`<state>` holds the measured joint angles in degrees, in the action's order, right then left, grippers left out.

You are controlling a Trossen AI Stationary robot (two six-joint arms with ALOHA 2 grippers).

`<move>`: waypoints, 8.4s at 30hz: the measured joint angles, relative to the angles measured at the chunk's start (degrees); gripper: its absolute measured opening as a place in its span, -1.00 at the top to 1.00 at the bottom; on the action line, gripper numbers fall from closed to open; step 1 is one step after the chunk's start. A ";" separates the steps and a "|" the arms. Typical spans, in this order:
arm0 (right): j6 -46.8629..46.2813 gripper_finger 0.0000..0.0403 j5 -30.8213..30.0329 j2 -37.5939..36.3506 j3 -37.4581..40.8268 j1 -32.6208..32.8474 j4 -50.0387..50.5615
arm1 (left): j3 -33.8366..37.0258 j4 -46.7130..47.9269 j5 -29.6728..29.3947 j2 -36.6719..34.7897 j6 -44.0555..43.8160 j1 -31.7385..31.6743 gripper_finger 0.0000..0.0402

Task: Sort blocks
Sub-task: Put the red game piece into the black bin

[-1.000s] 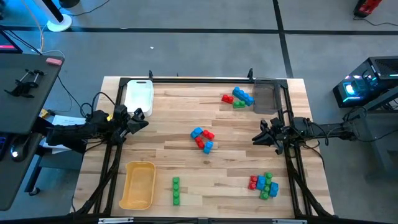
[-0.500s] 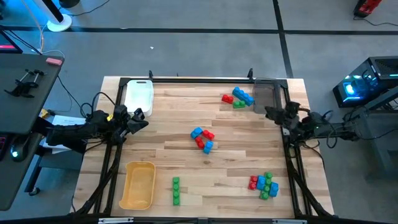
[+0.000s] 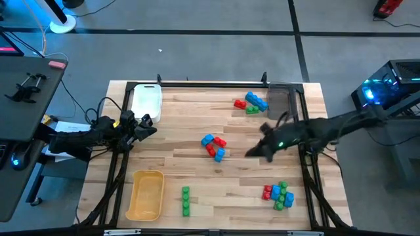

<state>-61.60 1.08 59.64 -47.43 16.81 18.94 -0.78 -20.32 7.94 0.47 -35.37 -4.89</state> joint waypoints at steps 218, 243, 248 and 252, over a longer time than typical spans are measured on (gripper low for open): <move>73.02 0.10 -6.75 54.46 -28.16 -53.77 18.85 | -50.38 34.83 -17.35 62.62 13.55 -10.54 0.29; 61.74 0.98 -8.30 29.70 -36.25 -57.43 40.01 | -50.40 14.06 -7.28 55.84 20.42 -20.16 0.29; 53.88 0.97 -14.79 17.49 -20.93 -63.20 38.14 | -50.38 13.12 -3.28 60.55 19.98 -19.65 0.29; 48.84 0.97 -19.70 11.67 -13.93 -66.51 35.10 | -50.38 9.77 -3.15 61.65 19.02 -19.66 0.29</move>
<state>-12.76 -18.62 71.31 -61.36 -49.70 54.04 -51.16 -10.55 4.80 62.12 -16.35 -24.54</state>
